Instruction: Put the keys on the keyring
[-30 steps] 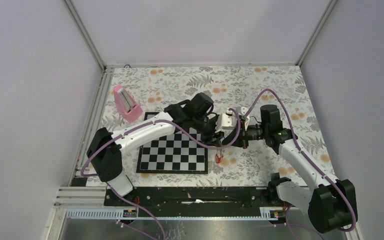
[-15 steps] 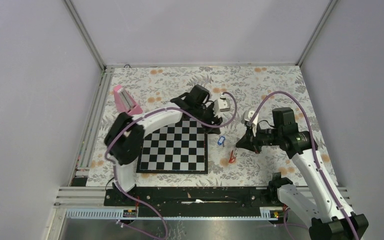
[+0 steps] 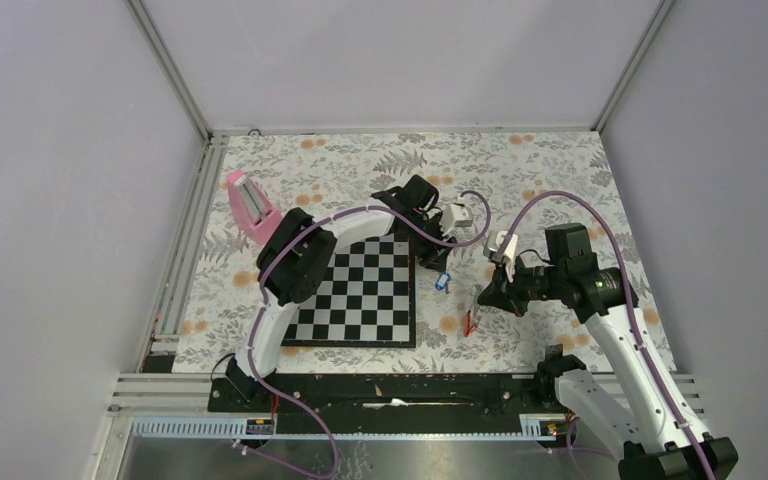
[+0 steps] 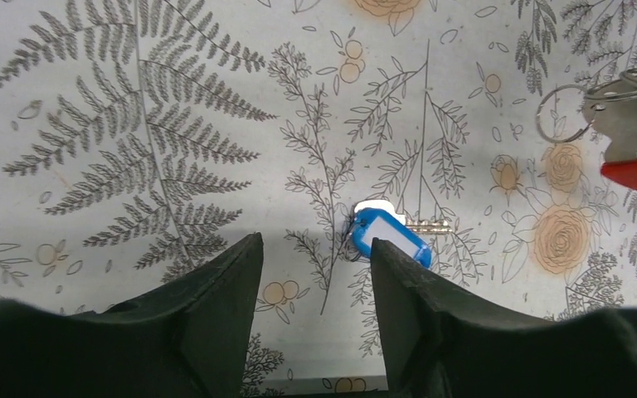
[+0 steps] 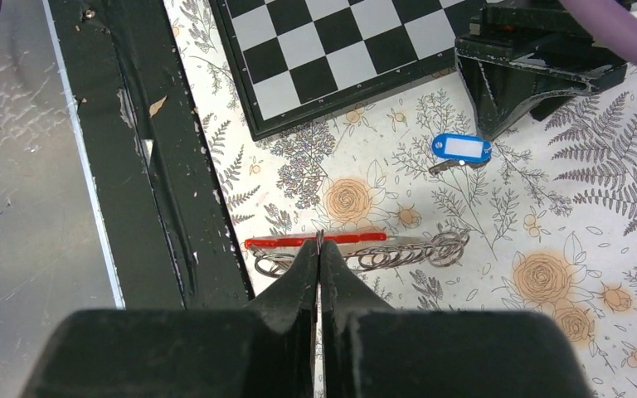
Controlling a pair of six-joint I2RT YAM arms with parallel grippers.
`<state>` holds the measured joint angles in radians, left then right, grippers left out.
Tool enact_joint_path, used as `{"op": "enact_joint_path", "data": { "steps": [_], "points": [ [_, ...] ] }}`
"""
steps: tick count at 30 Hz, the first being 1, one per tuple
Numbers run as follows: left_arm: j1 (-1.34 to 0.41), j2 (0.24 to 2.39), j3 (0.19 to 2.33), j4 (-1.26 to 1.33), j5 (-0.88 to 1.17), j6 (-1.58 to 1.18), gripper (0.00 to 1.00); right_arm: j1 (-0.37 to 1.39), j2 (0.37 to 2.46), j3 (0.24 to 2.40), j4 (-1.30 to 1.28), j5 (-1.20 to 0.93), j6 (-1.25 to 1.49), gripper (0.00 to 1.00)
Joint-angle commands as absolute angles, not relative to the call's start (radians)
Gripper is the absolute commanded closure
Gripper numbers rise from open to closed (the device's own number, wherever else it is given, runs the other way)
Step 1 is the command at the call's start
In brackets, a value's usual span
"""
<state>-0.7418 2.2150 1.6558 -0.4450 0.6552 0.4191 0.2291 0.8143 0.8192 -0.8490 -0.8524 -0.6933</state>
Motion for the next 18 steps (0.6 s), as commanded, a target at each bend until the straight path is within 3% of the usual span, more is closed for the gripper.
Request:
{"op": "enact_joint_path", "data": {
  "steps": [1,10,18],
  "points": [
    [-0.744,2.233,1.695,-0.475,0.715,0.424,0.46,0.225,0.807,0.809,-0.848,-0.854,-0.722,1.0],
    [-0.744,2.254,1.686,-0.517,0.774,0.444,0.52,0.225,0.797,0.799,-0.842,-0.854,-0.719,1.0],
    [-0.743,2.267,1.677,-0.517,0.806,0.432,0.66,0.225,0.792,0.798,-0.84,-0.852,-0.72,1.0]
  ]
}}
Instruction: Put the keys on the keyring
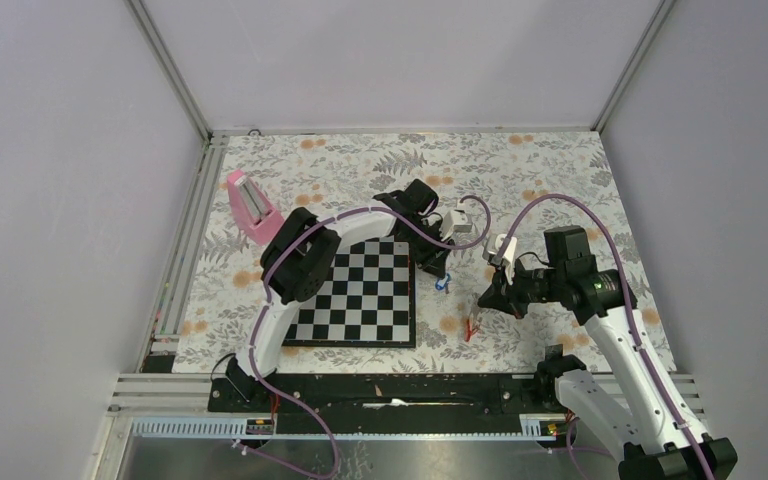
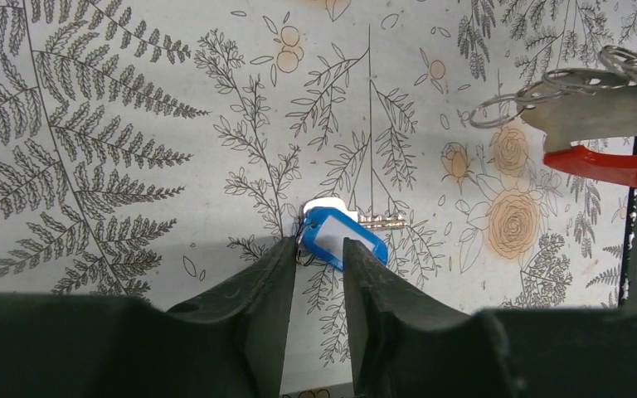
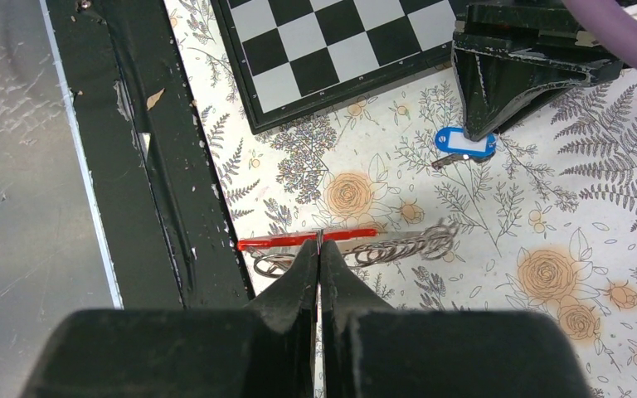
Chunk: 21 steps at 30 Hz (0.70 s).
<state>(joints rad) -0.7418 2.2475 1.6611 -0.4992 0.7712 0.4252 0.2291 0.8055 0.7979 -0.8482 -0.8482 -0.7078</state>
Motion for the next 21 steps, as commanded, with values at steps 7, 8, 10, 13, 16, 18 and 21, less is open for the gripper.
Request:
{"op": "enact_joint_path", "data": {
  "steps": [7,8,10,13,16,18,21],
  "points": [
    [-0.742,2.266,1.683,-0.52,0.799,0.437,0.76,0.225,0.79,0.798,-0.838,-0.85,-0.719,1.0],
    [-0.741,2.266,1.684,-0.52,0.797,0.436,0.78,0.225,0.789,0.797,-0.839,-0.85,-0.719,1.0],
    [-0.739,2.267,1.686,-0.52,0.797,0.435,0.81,0.226,0.789,0.796,-0.839,-0.85,-0.719,1.0],
    [-0.737,2.267,1.686,-0.52,0.796,0.436,0.85,0.225,0.788,0.796,-0.838,-0.851,-0.719,1.0],
    [-0.735,2.265,1.686,-0.52,0.791,0.437,0.88,0.226,0.787,0.796,-0.834,-0.85,-0.714,1.0],
    [-0.735,2.262,1.688,-0.52,0.79,0.438,0.9,0.225,0.788,0.796,-0.834,-0.849,-0.713,1.0],
    [-0.735,2.26,1.693,-0.52,0.791,0.44,0.96,0.225,0.789,0.797,-0.834,-0.85,-0.713,1.0]
  ]
}}
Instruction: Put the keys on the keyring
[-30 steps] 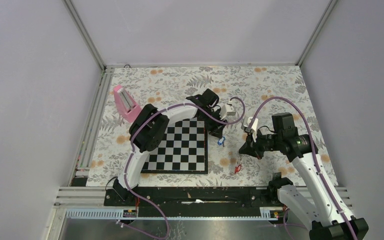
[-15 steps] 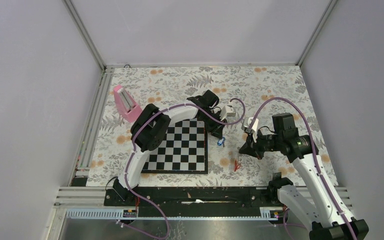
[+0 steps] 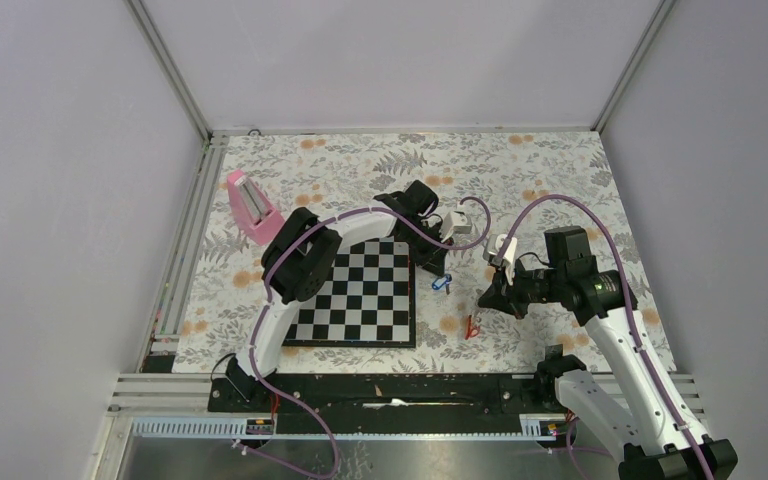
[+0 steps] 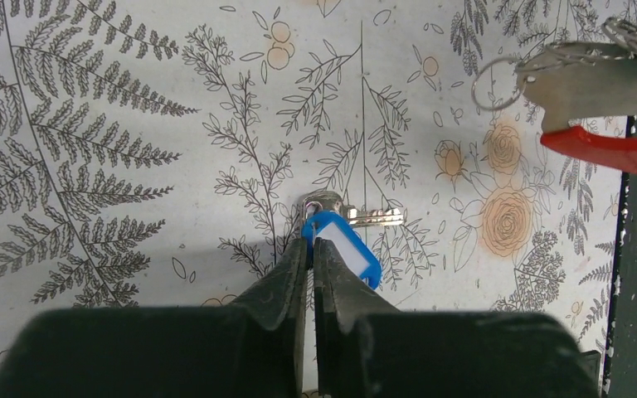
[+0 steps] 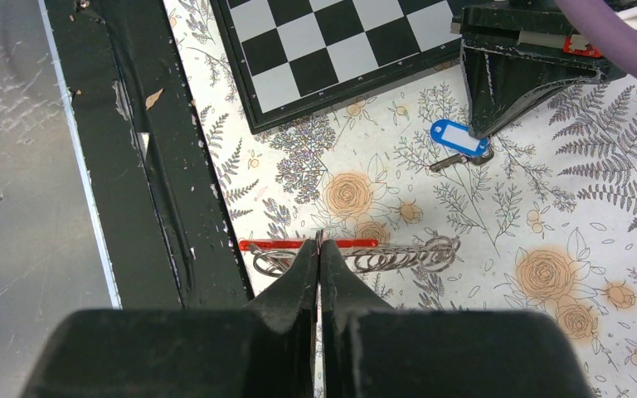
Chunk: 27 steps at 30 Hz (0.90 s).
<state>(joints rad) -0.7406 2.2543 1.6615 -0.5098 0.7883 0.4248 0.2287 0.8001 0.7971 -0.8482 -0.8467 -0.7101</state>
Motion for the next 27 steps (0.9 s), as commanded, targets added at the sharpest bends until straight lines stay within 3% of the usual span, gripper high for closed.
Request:
{"op": "enact_joint_path", "data": {
  "steps": [1,10,21,27],
  "points": [
    [-0.736,2.257,1.694,-0.52,0.793,0.44,0.98,0.226,0.79,0.796,-0.833,-0.85,-0.713,1.0],
    [-0.735,2.149,1.657,-0.52,0.814,0.498,1.0,0.225,0.804,0.795,-0.826,-0.896,-0.726,1.0],
    [-0.735,1.767,1.413,-0.432,0.907,0.634,1.0,0.225,0.898,0.828,-0.71,-1.063,-0.745,1.0],
    [-0.768,1.586,1.297,-0.344,0.852,0.643,1.0,0.226,0.981,0.849,-0.588,-1.186,-0.668,1.0]
  ]
}}
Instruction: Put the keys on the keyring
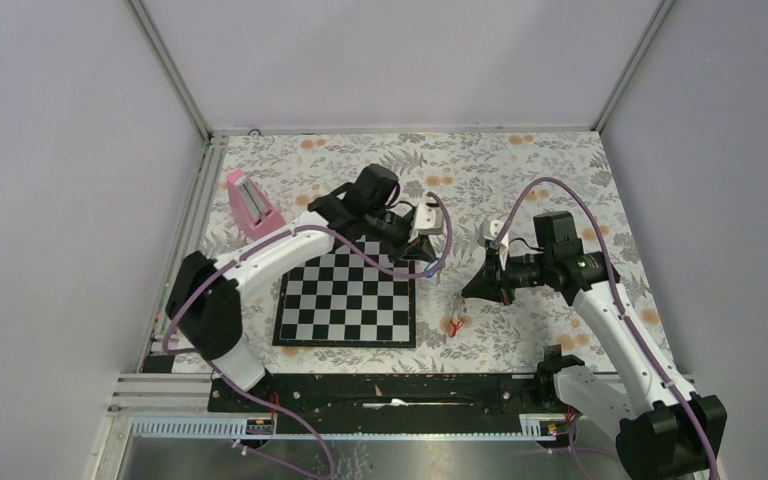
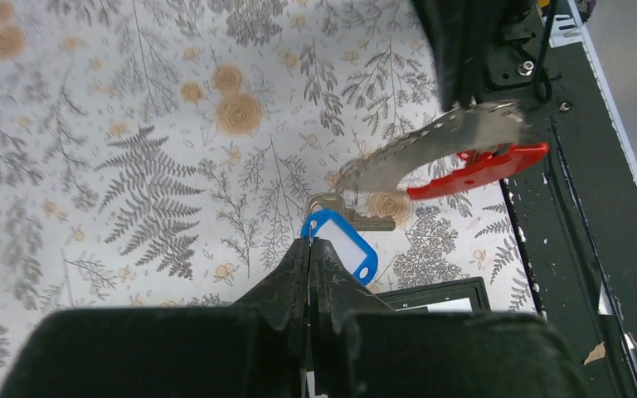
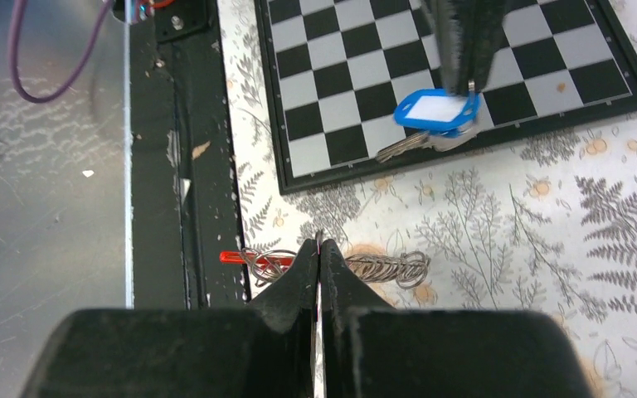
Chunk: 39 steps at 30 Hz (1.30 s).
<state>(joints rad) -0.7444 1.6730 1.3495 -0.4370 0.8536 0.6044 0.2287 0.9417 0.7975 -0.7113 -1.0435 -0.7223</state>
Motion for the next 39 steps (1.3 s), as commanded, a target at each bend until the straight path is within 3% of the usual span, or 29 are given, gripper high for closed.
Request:
{"op": "enact_joint_path", "data": {
  "steps": [1,13,25,39],
  "points": [
    [-0.78,1.573,1.291,-0.342,0.832,0.64,1.0,0.226,0.994,0.855,-0.573,-1.205,-0.653,1.0],
    [-0.88,1.514,1.259,-0.268,0.563,0.573,1.0,0.235,1.059,0.83,-0.394,-1.263,-0.48,1.0],
    [-0.915,1.467,1.23,-0.284,0.511,0.628,1.0,0.235,1.115,0.824,-0.33,-1.167,-0.398,1.0],
    [-0.974,1.441,1.194,-0.293,0.402,0.7,1.0,0.235,1.161,0.799,-0.209,-1.213,-0.269,1.0]
  ]
}}
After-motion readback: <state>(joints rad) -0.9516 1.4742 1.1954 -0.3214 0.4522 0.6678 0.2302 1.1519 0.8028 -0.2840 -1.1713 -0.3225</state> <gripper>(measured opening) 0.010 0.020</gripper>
